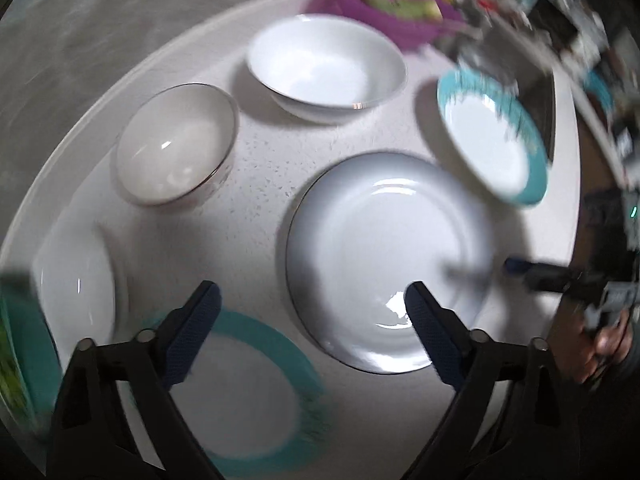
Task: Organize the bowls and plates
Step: 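Move both grippers down to the rim of the grey-rimmed white plate, then close both grippers on the grey plate rim and lift it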
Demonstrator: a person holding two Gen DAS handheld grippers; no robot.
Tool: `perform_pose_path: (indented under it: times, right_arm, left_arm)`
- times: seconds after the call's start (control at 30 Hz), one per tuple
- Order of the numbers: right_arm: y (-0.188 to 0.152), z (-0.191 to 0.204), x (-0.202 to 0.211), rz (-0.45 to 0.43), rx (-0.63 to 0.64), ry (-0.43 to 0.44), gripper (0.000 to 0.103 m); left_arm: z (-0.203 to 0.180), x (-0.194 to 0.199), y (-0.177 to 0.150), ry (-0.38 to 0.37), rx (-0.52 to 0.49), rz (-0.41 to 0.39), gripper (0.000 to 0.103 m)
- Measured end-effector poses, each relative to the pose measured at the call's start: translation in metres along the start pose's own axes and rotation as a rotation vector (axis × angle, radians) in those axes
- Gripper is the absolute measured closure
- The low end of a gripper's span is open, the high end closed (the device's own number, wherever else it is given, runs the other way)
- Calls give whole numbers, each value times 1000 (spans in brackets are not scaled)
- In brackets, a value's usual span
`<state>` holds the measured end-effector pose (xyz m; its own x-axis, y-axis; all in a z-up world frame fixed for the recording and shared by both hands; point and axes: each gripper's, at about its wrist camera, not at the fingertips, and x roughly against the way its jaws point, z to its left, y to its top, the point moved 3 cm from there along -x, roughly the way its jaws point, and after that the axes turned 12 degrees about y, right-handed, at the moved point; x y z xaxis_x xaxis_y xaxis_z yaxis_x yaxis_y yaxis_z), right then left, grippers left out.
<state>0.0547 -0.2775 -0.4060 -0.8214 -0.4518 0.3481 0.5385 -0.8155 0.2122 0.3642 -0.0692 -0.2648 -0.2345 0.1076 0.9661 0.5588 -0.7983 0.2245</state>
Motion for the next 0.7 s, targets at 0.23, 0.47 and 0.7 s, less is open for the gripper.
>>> perform_pose_path:
  times: [0.23,0.47,0.7]
  right_arm:
    - [0,-23,-2,-41,-74,13,49]
    - [-1,-28,0,-65,-94,23,64]
    - [1,-26,-2,-74,-104,18,70]
  left_arm:
    - [-2,-51,22,-38,-130,60,37]
    - [-1,-79,24,-146,-168,119,54]
    - [-4,-87,32,-161,-180,140,54]
